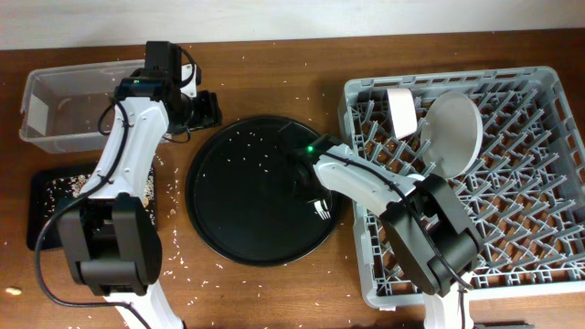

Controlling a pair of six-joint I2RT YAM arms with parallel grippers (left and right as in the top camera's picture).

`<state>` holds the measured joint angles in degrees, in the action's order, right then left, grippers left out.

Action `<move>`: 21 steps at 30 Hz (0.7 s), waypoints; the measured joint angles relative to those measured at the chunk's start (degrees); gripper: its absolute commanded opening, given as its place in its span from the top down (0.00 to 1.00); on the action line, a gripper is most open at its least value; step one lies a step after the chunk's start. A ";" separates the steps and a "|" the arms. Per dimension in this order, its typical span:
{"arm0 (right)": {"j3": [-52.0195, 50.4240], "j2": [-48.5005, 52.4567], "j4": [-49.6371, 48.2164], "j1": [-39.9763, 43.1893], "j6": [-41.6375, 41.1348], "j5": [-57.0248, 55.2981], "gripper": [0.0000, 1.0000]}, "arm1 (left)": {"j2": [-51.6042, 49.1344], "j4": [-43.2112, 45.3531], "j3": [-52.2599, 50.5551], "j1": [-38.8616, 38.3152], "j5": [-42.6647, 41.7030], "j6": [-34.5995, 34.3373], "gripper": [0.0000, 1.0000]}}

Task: Sort waste into correct bins and load items into the dishwasher rack
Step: 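Grasp the white plastic fork on the black tray with the right gripper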

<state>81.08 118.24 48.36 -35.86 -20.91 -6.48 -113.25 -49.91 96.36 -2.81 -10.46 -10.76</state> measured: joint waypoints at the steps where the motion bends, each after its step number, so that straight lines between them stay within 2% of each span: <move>1: 0.02 0.00 0.15 -0.02 -0.09 -0.13 0.91 | 0.00 0.00 0.00 0.00 0.00 0.07 0.30; 4: 0.02 -0.04 1.09 0.00 -0.11 -0.35 0.93 | 0.00 0.00 0.00 0.00 0.02 0.02 0.28; 6: 0.02 -0.07 1.27 0.00 -0.11 -0.39 0.95 | 0.00 0.00 0.00 0.00 0.02 0.02 0.22; 7: 0.02 -0.07 1.36 0.00 -0.13 -0.39 0.95 | 0.00 0.00 0.00 0.00 0.00 -0.07 0.16; 8: 0.02 -0.07 1.75 0.00 -0.11 -0.61 0.96 | 0.00 0.02 0.00 0.00 0.02 0.02 0.07; 9: 0.02 -0.07 2.03 0.00 -0.13 -0.76 0.96 | 0.00 0.00 0.00 0.00 0.02 0.07 0.04; 13: 0.55 -0.11 4.33 0.09 -0.13 -1.22 0.96 | 0.00 0.00 0.00 0.00 0.02 0.02 0.01; 21: 5.75 0.11 13.25 0.42 -0.02 -1.42 0.96 | 0.00 0.02 0.00 0.00 0.02 0.02 0.01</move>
<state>86.83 118.34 61.60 -35.44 -20.93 -7.90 -113.25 -49.89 96.36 -2.81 -10.44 -10.74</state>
